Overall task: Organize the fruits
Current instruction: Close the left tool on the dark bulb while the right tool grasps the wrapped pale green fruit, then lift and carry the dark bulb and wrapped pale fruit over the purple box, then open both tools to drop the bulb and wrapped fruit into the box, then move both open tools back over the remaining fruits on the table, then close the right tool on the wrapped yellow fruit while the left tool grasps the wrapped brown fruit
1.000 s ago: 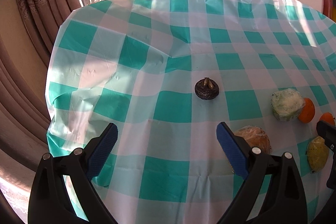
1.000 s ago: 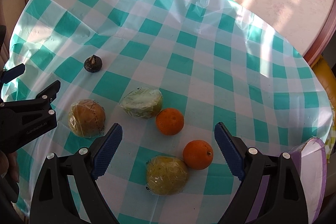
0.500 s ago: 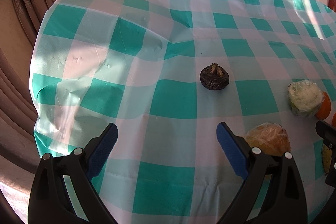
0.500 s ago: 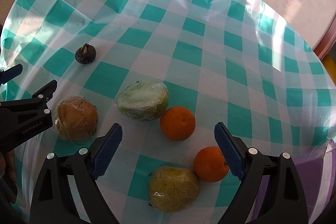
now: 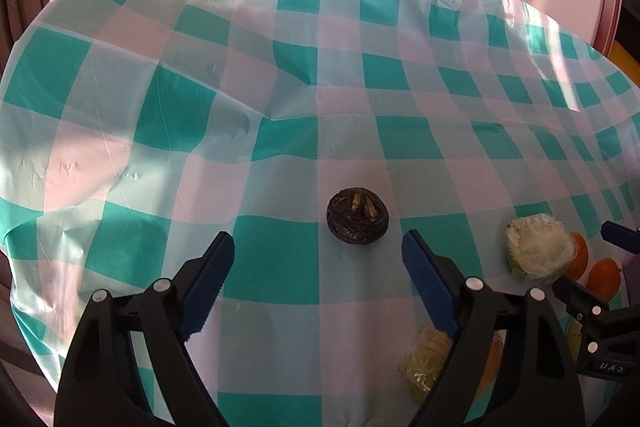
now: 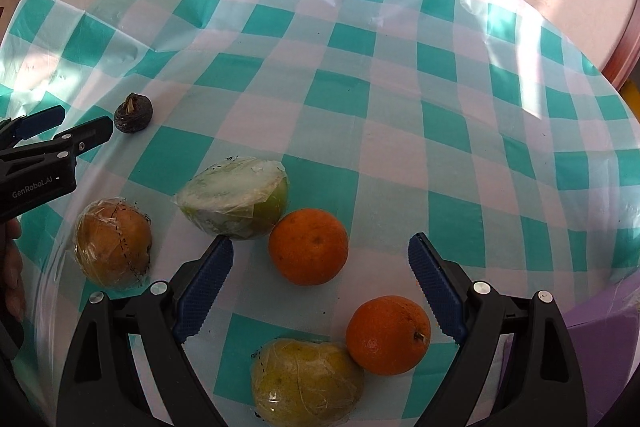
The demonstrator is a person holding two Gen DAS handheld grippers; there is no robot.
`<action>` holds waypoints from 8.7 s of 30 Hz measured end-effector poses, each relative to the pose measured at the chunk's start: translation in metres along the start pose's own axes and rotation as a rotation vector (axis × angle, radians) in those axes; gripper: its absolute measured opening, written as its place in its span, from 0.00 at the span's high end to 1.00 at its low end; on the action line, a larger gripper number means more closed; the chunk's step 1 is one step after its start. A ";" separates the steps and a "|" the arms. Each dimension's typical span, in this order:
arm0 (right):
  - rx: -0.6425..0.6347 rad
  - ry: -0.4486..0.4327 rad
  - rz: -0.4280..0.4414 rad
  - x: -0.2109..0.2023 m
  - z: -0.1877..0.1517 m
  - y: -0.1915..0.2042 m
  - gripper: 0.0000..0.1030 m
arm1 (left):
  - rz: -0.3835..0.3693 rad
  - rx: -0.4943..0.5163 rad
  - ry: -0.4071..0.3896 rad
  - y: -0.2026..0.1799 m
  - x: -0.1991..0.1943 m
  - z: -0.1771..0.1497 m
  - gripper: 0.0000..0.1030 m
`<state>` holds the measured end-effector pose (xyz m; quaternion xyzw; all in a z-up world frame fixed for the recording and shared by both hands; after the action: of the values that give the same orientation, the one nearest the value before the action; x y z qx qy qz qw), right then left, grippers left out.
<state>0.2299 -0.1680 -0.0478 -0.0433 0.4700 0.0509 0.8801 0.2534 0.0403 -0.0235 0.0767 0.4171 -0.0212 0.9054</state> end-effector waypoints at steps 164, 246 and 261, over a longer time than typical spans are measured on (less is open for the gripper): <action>0.448 -0.236 -0.216 -0.184 -0.080 -0.302 0.16 | -0.198 0.635 -0.231 -0.395 -0.181 0.008 0.19; 0.089 -0.024 0.061 -0.057 -0.076 -0.026 0.16 | -0.096 0.080 0.059 -0.072 -0.048 -0.071 0.02; 0.115 0.024 0.079 -0.032 -0.080 -0.021 0.17 | -0.111 0.061 0.120 -0.074 -0.028 -0.074 0.02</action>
<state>0.1490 -0.2001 -0.0654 0.0254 0.4839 0.0577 0.8728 0.1721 -0.0215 -0.0588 0.0821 0.4732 -0.0796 0.8735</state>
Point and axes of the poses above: each gripper's, at about its wrist camera, not at the fingertips, and x roughly the way its jaws point, y to its left, z to its top, the point moved 9 cm from there along x, roughly the way its jaws point, and after that the axes turned 10 degrees about x, right-handed, at the moved point
